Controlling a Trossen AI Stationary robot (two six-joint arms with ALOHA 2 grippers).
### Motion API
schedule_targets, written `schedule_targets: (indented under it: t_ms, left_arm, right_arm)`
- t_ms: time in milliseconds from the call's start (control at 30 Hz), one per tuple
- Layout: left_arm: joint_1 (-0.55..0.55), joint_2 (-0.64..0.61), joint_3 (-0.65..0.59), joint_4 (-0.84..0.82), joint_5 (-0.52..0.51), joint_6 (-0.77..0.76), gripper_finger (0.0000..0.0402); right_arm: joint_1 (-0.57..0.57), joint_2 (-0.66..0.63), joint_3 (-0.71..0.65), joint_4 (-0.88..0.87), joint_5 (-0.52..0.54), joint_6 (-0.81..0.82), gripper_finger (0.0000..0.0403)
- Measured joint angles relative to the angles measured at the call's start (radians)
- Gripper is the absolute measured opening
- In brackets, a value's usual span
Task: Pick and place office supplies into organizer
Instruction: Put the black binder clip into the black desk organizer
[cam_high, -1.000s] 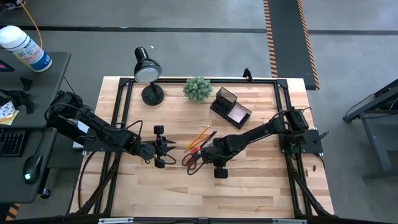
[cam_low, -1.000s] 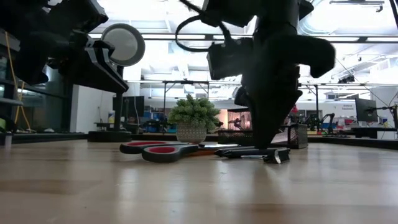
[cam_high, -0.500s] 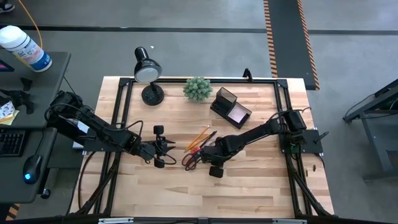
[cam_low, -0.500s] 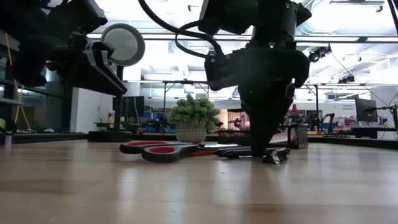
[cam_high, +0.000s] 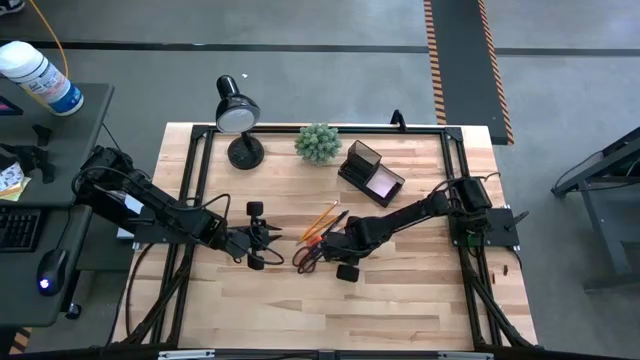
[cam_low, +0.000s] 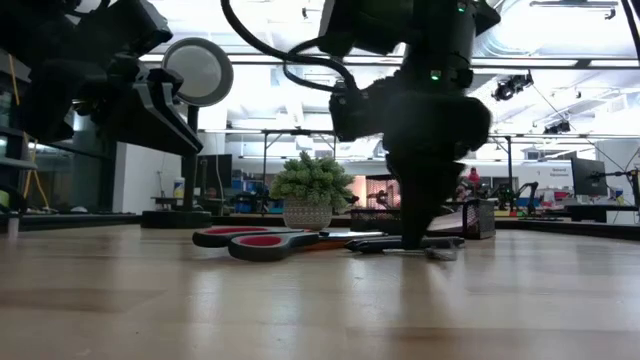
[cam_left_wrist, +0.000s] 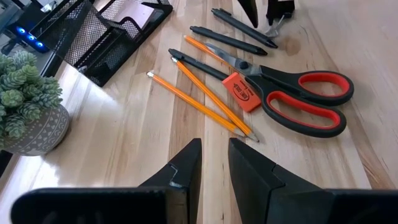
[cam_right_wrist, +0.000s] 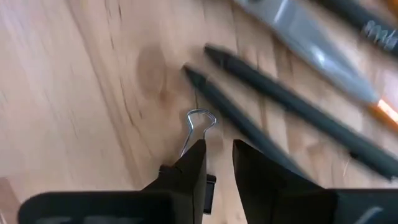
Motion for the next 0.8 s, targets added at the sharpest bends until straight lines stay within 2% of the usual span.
schedule_targets:
  t_ms: [633,700,800]
  left_arm:
    - [0.0,0.0,0.0,-0.005,0.0,-0.001,0.0067]
    - [0.0,0.0,0.0,-0.005,0.0,-0.001,0.0067]
    - [0.0,0.0,0.0,-0.005,0.0,0.0,0.0067]
  right_arm:
    - [0.01,0.04,0.003,-0.008,-0.027,0.021,0.0072]
    - [0.01,0.04,0.003,-0.009,-0.026,0.018,0.0063]
    - [0.013,0.04,0.002,-0.011,-0.013,0.017,0.0024]
